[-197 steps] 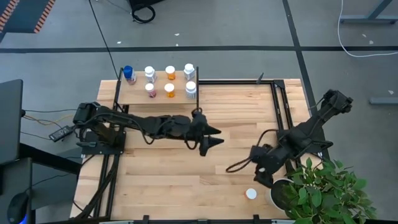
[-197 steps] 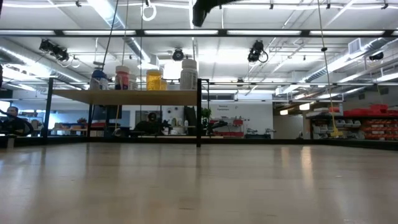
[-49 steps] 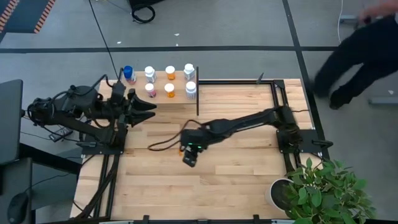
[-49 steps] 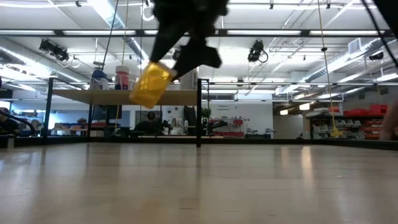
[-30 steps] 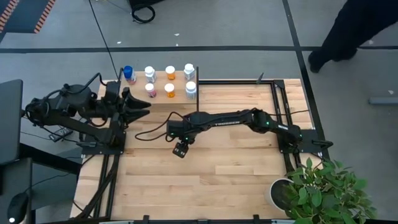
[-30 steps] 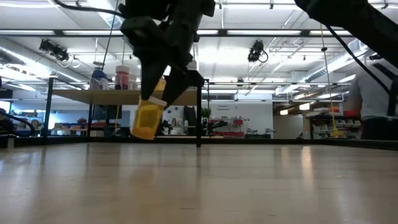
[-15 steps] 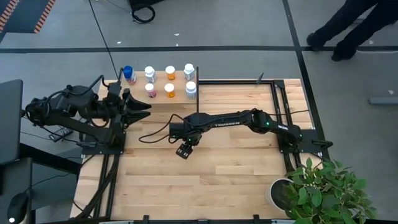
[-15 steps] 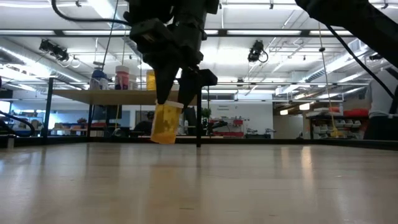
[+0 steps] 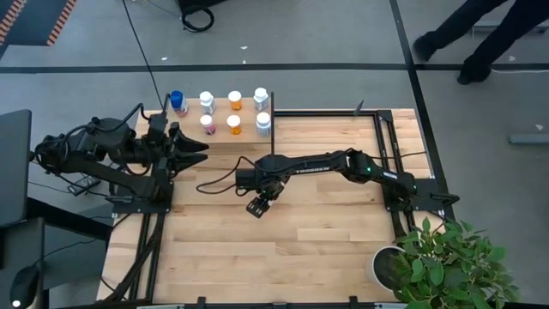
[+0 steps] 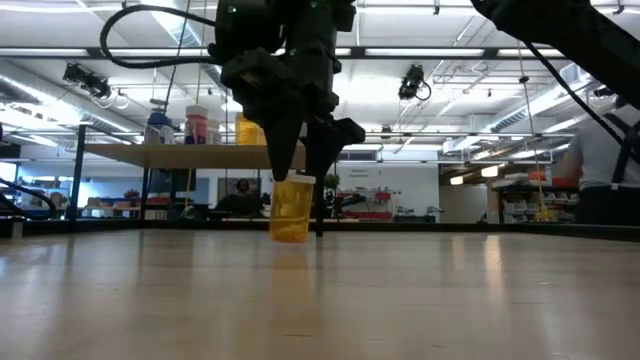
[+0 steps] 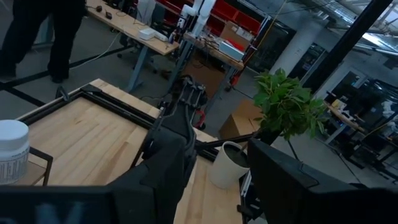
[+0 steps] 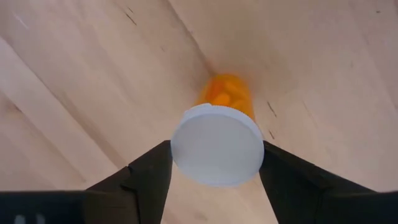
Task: Pick and place medicine bottles onto shelf by color
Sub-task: Put the orange pill bottle on the shelf
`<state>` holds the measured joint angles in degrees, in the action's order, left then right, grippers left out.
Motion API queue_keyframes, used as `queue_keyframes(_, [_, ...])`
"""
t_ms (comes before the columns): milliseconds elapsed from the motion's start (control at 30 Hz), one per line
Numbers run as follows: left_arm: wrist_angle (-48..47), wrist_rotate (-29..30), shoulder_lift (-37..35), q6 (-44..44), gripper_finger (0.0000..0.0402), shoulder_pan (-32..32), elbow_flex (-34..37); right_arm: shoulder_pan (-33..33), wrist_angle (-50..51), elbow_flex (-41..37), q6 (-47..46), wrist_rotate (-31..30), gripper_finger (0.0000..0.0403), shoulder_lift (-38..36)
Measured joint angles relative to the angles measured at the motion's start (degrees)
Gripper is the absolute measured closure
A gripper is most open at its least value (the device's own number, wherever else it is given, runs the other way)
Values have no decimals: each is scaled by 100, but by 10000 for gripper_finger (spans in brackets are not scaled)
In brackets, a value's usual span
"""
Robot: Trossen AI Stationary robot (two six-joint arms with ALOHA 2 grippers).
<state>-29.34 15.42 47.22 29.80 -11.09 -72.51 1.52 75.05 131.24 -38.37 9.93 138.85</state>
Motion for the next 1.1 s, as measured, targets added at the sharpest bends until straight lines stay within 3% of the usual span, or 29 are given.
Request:
queue_keyframes(400, [-9,0,2,13,185,0,0,-1,-99,4,32,182,81,-4])
queue_keyframes(700, [-137,0,2,-218,162,-2,0,34,450,351,434,116,63,-254])
queue_keyframes(833, [-330,0,2,-244,164,0,4,190,739,361,786,-395,63,-614])
queue_keyframes(1100, [-470,0,319,-203,170,-2,4,800,1148,361,1197,-2002,63,-1404])
